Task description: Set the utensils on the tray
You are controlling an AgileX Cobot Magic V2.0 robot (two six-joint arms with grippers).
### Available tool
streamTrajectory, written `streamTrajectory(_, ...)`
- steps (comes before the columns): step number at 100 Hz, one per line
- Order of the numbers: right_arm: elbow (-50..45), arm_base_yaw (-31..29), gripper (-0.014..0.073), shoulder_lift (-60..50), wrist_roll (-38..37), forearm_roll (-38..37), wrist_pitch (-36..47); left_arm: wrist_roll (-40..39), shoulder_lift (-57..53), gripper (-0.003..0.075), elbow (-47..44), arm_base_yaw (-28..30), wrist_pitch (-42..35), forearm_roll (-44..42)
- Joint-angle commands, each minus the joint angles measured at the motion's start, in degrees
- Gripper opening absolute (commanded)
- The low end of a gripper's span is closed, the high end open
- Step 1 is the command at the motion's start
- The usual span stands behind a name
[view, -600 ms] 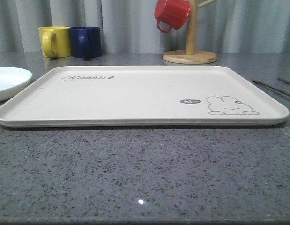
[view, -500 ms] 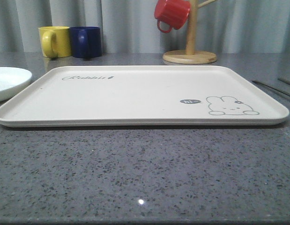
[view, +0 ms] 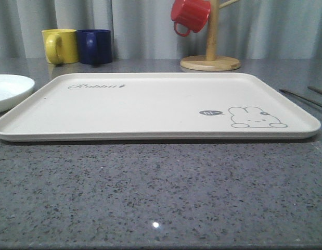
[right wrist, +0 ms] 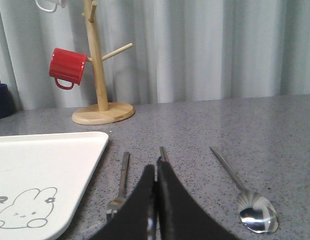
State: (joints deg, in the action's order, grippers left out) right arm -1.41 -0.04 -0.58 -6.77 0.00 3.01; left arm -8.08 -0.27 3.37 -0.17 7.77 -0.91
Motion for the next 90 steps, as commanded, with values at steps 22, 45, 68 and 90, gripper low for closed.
streamTrajectory(22,-0.17,-0.32,-0.0069,-1.02,0.44,0.0,4.81,-0.26,11.36,-0.0019,21.28,0.1,13.7,5.99)
streamTrajectory(45,-0.17,-0.32,-0.0069,-1.02,0.44,0.0,4.81,2.51,24.86,-0.0019,37.86,0.1,30.28,0.91)
streamTrajectory(68,-0.17,-0.32,-0.0069,-1.02,0.44,0.0,4.81,4.32,35.72,-0.0019,45.44,0.1,37.34,0.91)
streamTrajectory(90,-0.17,-0.32,-0.0069,-1.02,0.44,0.0,4.81,4.32,39.7,-0.0018,45.54,0.1,37.63,0.91)
